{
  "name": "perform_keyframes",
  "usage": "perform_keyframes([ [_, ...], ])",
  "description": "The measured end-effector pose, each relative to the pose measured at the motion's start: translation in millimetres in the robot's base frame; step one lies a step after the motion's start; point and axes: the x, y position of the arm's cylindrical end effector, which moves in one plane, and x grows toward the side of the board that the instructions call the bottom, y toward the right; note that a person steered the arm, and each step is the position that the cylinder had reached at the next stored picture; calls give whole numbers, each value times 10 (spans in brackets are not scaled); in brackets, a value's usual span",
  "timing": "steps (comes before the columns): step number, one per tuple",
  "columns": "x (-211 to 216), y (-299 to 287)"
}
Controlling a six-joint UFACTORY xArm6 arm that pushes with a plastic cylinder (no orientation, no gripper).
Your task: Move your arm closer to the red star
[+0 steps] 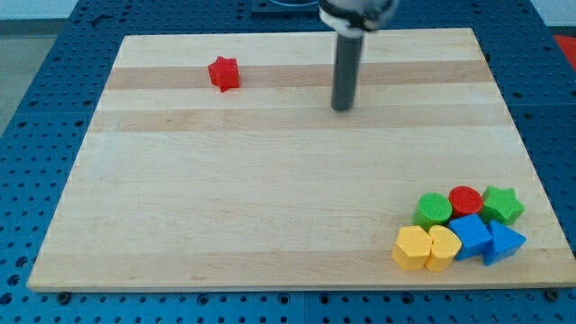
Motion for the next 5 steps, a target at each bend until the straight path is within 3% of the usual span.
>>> perform_keyframes([
  [1, -751, -647],
  [2, -1154, -1315],
  [3, -1168, -1612],
  [5, -697, -1747],
])
